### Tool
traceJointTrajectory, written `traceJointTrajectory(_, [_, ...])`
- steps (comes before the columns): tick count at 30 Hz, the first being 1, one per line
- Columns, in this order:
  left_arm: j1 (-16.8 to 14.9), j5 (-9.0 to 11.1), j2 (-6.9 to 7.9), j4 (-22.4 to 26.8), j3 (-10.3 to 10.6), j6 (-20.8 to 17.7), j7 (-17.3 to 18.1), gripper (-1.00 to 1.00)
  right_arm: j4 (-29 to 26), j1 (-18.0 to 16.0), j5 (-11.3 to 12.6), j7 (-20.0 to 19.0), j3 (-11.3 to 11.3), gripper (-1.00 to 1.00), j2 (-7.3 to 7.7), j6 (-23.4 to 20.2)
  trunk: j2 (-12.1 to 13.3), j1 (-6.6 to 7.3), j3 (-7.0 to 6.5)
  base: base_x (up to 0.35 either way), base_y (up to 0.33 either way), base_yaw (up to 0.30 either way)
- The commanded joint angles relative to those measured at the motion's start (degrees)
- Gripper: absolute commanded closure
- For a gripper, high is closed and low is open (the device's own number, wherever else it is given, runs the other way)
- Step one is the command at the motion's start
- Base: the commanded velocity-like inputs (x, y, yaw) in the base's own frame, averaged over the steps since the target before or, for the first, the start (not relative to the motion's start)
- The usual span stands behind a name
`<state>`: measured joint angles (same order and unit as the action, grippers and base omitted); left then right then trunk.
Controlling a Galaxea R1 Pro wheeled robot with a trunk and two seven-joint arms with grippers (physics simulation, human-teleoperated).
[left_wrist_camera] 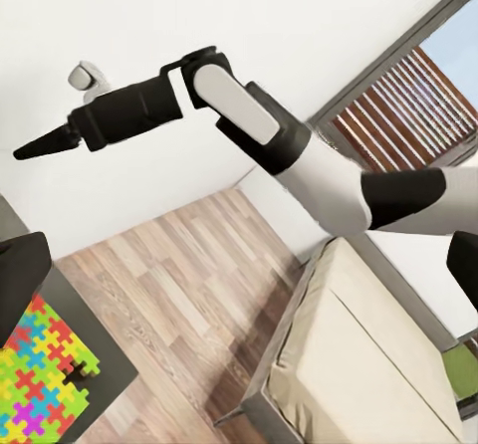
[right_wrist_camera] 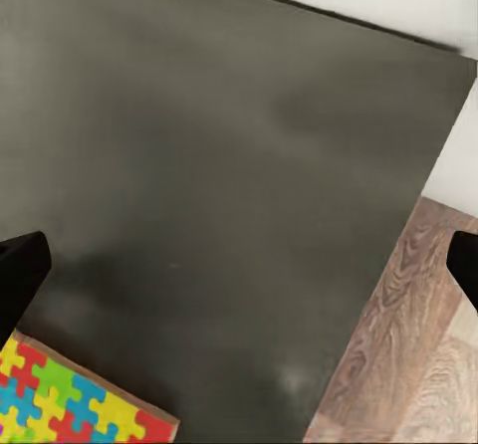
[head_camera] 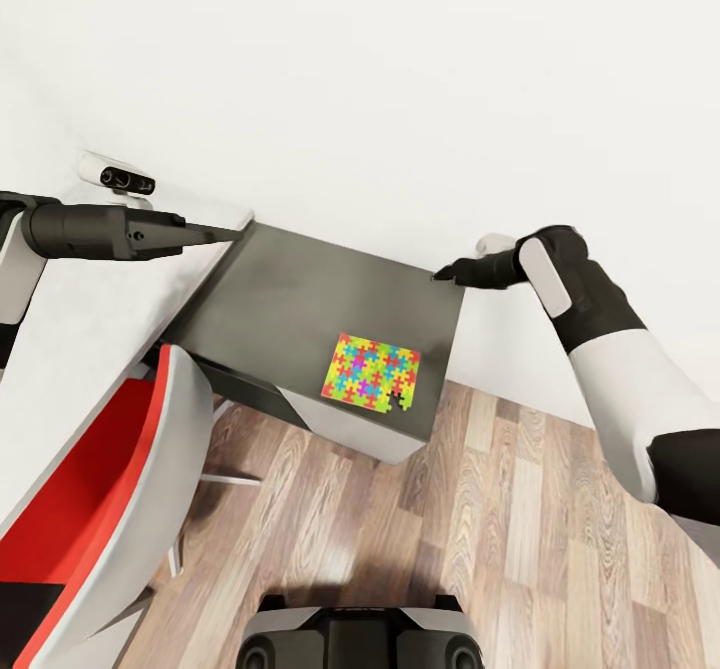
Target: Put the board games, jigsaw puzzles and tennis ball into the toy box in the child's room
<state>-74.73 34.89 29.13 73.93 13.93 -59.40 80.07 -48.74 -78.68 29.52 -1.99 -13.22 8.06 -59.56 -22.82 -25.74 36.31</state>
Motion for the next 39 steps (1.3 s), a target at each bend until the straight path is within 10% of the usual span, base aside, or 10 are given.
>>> traceJointTrajectory(1, [-0.07,0.18,0.06,-0.02,0.13,-0.60,0.11,-1.00,0.95,-0.16,-0.49,0.00,-0.12,-1.00,-0.76,0.04,-0.10,-0.04,0.08,0.111,0.000,0.000])
traceJointTrajectory(23, [-0.07,0.12,0.07,-0.02,0.36,-0.57,0.07,-1.00,15.73,-3.11,-0.37,5.14,0.31,-1.00,-10.48,7.88,-0.10,-0.04,0.08,0.112,0.000,0.000])
traceJointTrajectory(39, [-0.07,0.09,0.14,0.13,0.22,-0.60,0.16,-1.00,16.74,-2.67,-0.12,4.79,0.24,-1.00,-11.73,8.12,-0.10,-0.04,0.08,-0.028,0.000,0.000])
